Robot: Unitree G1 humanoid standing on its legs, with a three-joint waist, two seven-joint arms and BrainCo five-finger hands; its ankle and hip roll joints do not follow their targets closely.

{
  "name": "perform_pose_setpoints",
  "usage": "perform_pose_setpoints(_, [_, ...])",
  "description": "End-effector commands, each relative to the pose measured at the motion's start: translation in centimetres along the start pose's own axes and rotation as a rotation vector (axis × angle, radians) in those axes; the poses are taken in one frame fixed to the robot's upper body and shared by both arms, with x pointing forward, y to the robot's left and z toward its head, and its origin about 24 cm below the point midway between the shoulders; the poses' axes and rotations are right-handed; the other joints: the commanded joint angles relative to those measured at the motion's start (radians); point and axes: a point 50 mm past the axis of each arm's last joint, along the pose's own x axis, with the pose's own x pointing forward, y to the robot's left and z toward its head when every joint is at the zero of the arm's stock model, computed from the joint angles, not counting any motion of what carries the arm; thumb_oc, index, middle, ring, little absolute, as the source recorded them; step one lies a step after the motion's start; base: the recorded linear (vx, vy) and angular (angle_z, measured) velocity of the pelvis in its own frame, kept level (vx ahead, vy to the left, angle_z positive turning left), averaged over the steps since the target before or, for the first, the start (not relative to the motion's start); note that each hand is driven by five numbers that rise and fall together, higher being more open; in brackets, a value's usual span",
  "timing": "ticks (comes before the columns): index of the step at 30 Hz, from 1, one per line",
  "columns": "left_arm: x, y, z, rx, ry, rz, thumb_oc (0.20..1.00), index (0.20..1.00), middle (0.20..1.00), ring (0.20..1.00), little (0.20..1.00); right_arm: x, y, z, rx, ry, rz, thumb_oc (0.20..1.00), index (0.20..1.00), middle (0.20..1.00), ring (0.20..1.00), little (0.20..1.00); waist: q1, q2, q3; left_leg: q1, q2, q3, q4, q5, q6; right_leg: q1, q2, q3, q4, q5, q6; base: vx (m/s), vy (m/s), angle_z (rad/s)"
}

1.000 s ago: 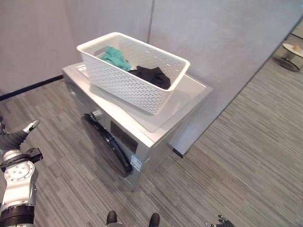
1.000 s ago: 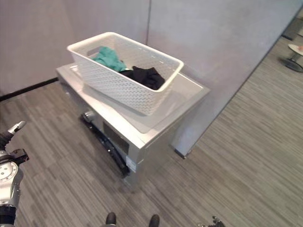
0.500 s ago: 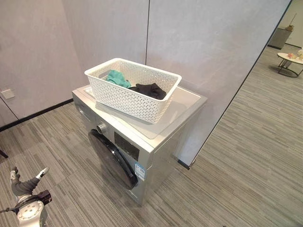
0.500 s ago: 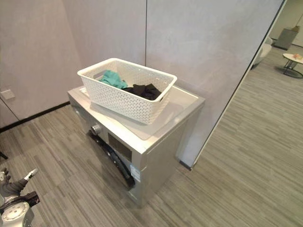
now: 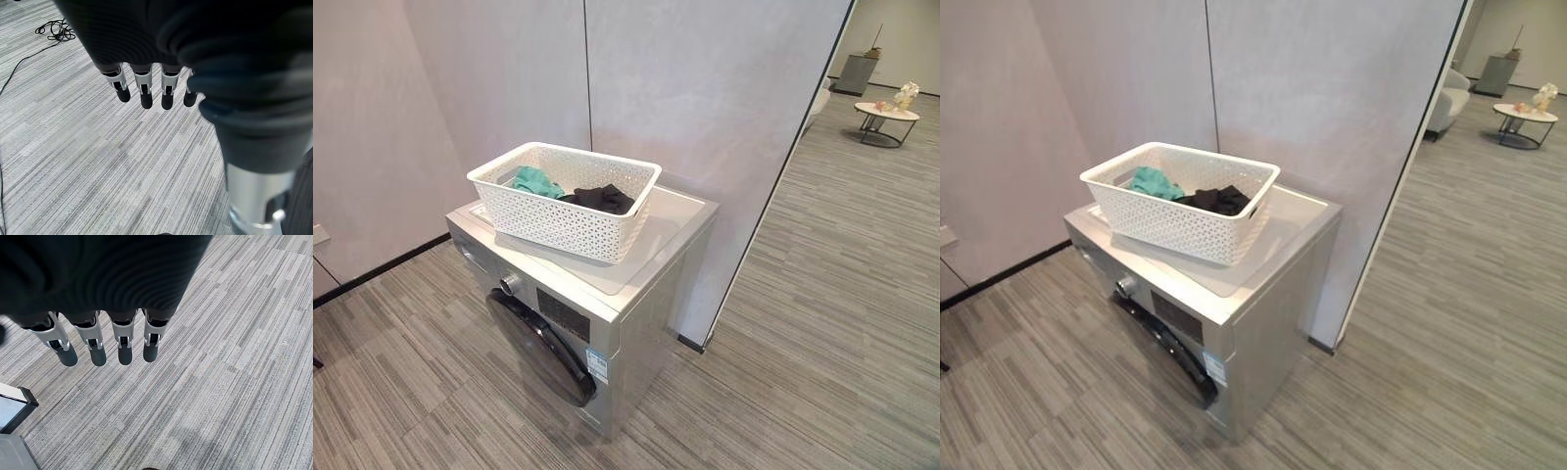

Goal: Grab the laundry basket,head to the washer,open it,put in the laundry and shut it.

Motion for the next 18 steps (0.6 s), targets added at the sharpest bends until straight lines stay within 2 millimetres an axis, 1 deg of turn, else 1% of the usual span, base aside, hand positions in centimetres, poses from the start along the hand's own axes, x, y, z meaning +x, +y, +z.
perform_pose_setpoints(1, [-0.3, -3.1, 5.1, 0.111, -0.114, -0.126, 1.0, 1.0, 1.0, 1.0, 1.0, 0.8, -2.3, 3.7, -0.119, -0.03, -0.051, 1.0, 1.0, 1.0, 1.0, 1.0, 0.04, -0.041, 0.058, 0.053, -0.022, -0.004, 0.093, -0.088, 0.026, 0.093, -0.095, -0.045, 0.079, -0.082, 0.04, 0.14, 0.036, 0.05])
perform_pose_setpoints(2, [-0.4, -3.4, 4.7, 0.106, -0.102, -0.139, 1.0, 1.0, 1.0, 1.0, 1.0, 0.7, -1.8, 2.3, 0.086, 0.011, -0.045, 1.0, 1.0, 1.0, 1.0, 1.0, 0.032, -0.043, 0.056, 0.069, -0.018, 0.007, 0.073, -0.085, 0.026, 0.095, -0.09, -0.039, 0.074, -0.083, 0.041, 0.1, 0.031, 0.05])
perform_pose_setpoints(3, [-0.4, -3.4, 4.7, 0.106, -0.102, -0.139, 1.0, 1.0, 1.0, 1.0, 1.0, 0.7, -1.8, 2.3, 0.087, 0.011, -0.045, 1.0, 1.0, 1.0, 1.0, 1.0, 0.032, -0.043, 0.056, 0.07, -0.018, 0.008, 0.072, -0.085, 0.026, 0.095, -0.09, -0.039, 0.074, -0.083, 0.041, 0.11, 0.016, -0.02])
perform_pose_setpoints(4, [-0.4, -3.4, 4.5, 0.118, -0.102, -0.137, 1.0, 1.0, 1.0, 1.0, 1.0, 0.6, -1.3, 1.3, 0.112, 0.047, -0.041, 1.0, 1.0, 1.0, 1.0, 1.0, 0.031, -0.045, 0.052, 0.079, -0.017, 0.011, 0.053, -0.078, 0.022, 0.098, -0.086, -0.045, 0.064, -0.08, 0.044, 0.08, 0.0, -0.06])
perform_pose_setpoints(5, [-0.4, -3.4, 4.6, 0.125, -0.108, -0.139, 1.0, 1.0, 1.0, 1.0, 1.0, 0.5, -0.8, 0.6, 0.088, 0.076, -0.022, 1.0, 1.0, 1.0, 1.0, 1.0, 0.032, -0.047, 0.051, 0.082, -0.015, 0.011, 0.045, -0.075, 0.018, 0.099, -0.084, -0.052, 0.058, -0.079, 0.046, 0.09, -0.01, -0.04])
perform_pose_setpoints(8, [-0.5, -3.9, 5.1, 0.134, -0.13, -0.147, 1.0, 1.0, 1.0, 1.0, 1.0, 0.6, 0.1, 1.2, 0.05, 0.048, 0.018, 1.0, 1.0, 1.0, 1.0, 1.0, 0.038, -0.052, 0.054, 0.083, -0.006, 0.006, 0.039, -0.068, 0.013, 0.097, -0.077, -0.059, 0.055, -0.078, 0.047, 0.02, -0.028, 0.08])
perform_pose_setpoints(11, [-0.6, -4.3, 5.4, 0.145, -0.145, -0.157, 1.0, 1.0, 1.0, 1.0, 1.0, 0.6, 0.4, 1.1, 0.05, 0.048, 0.027, 1.0, 1.0, 1.0, 1.0, 1.0, 0.038, -0.053, 0.056, 0.081, -0.001, 0.005, 0.036, -0.063, 0.009, 0.095, -0.073, -0.064, 0.054, -0.078, 0.046, 0.0, -0.014, -0.01])
perform_pose_setpoints(13, [-0.9, -5.1, 6.0, 0.164, -0.172, -0.179, 1.0, 1.0, 1.0, 1.0, 1.0, 0.6, 0.1, 1.7, 0.058, 0.032, 0.016, 1.0, 1.0, 1.0, 1.0, 1.0, 0.034, -0.053, 0.061, 0.073, 0.007, 0.002, 0.05, -0.064, 0.002, 0.095, -0.065, -0.067, 0.045, -0.078, 0.043, 0.0, -0.054, -0.01])
perform_pose_setpoints(15, [-0.9, -5.3, 6.3, 0.149, -0.18, -0.187, 1.0, 1.0, 1.0, 1.0, 1.0, 0.7, -0.1, 2.1, 0.05, 0.02, 0.008, 1.0, 1.0, 1.0, 1.0, 1.0, 0.034, -0.054, 0.071, 0.048, 0.01, -0.007, 0.096, -0.071, -0.002, 0.094, -0.064, -0.064, 0.032, -0.072, 0.039, -0.05, -0.04, 0.0])
perform_pose_setpoints(16, [-0.9, -5.3, 6.5, 0.134, -0.184, -0.196, 1.0, 1.0, 1.0, 1.0, 1.0, 0.7, -0.3, 2.3, 0.037, 0.014, 0.006, 1.0, 1.0, 1.0, 1.0, 1.0, 0.035, -0.055, 0.08, 0.022, 0.012, -0.009, 0.144, -0.072, -0.006, 0.094, -0.064, -0.064, 0.018, -0.068, 0.037, -0.09, -0.033, 0.04])
perform_pose_setpoints(18, [-0.9, -4.8, 7.4, 0.142, -0.209, -0.18, 1.0, 1.0, 1.0, 1.0, 1.0, 0.8, -1.2, 3.1, 0.008, -0.007, -0.011, 1.0, 1.0, 1.0, 1.0, 1.0, 0.04, -0.059, 0.105, -0.054, 0.011, -0.047, 0.267, -0.067, -0.017, 0.086, -0.066, -0.059, 0.016, -0.064, 0.026, -0.1, -0.029, 0.07])
